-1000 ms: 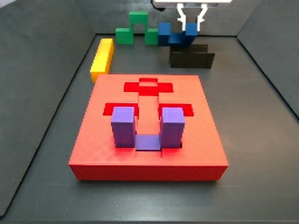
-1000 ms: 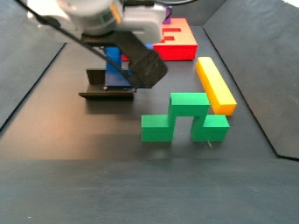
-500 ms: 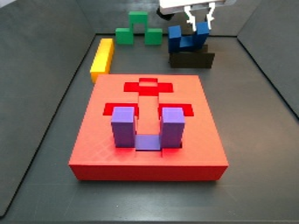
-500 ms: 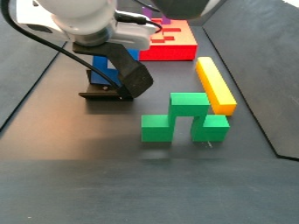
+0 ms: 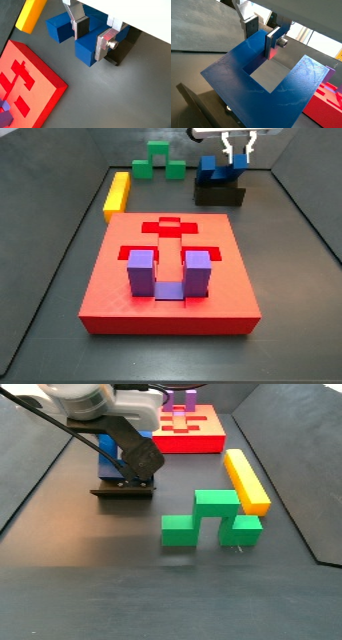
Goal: Pick up the blue object. Move up. Place the blue object on the fixture. Regrasp the blue object. Move to above the board. Insert the blue object.
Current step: Place the blue object on the fixture, then regrasp the blue object.
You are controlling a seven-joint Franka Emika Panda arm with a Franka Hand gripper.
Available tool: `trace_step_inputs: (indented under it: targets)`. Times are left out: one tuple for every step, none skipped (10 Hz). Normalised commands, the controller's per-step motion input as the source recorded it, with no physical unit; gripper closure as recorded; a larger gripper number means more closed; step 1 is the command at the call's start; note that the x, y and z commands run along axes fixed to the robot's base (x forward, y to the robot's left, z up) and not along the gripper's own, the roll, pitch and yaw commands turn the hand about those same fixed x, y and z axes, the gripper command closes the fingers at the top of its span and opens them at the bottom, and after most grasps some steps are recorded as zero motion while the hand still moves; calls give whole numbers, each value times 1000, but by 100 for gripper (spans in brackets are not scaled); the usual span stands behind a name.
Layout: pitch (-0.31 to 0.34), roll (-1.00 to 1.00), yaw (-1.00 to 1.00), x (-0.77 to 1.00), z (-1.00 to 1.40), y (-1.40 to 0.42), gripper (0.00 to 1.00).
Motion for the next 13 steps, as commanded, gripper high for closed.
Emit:
trace_step_inputs:
  targets:
    - [0, 0, -146, 866, -103, -9, 100]
    - [20, 0, -137, 751, -137, 0, 100]
    - [0, 157, -117, 534, -320, 0, 100]
    - [0, 303, -100, 477, -389, 0, 100]
    - [51, 346, -86, 423, -231, 0, 100]
    - [49, 0, -66, 80, 0, 0, 100]
    - [0, 0, 0, 0, 0, -6, 100]
    - [0, 0, 0, 0, 0, 0, 0]
    - [-43, 1000, 83, -23, 377, -366, 0]
    - [-149, 1000, 129, -31, 406, -426, 0]
    - [-186, 1000, 120, 0, 446, -451, 0]
    - [-234, 1000, 74, 0, 449, -483, 0]
    - [-183, 1000, 20, 66, 337, -440, 0]
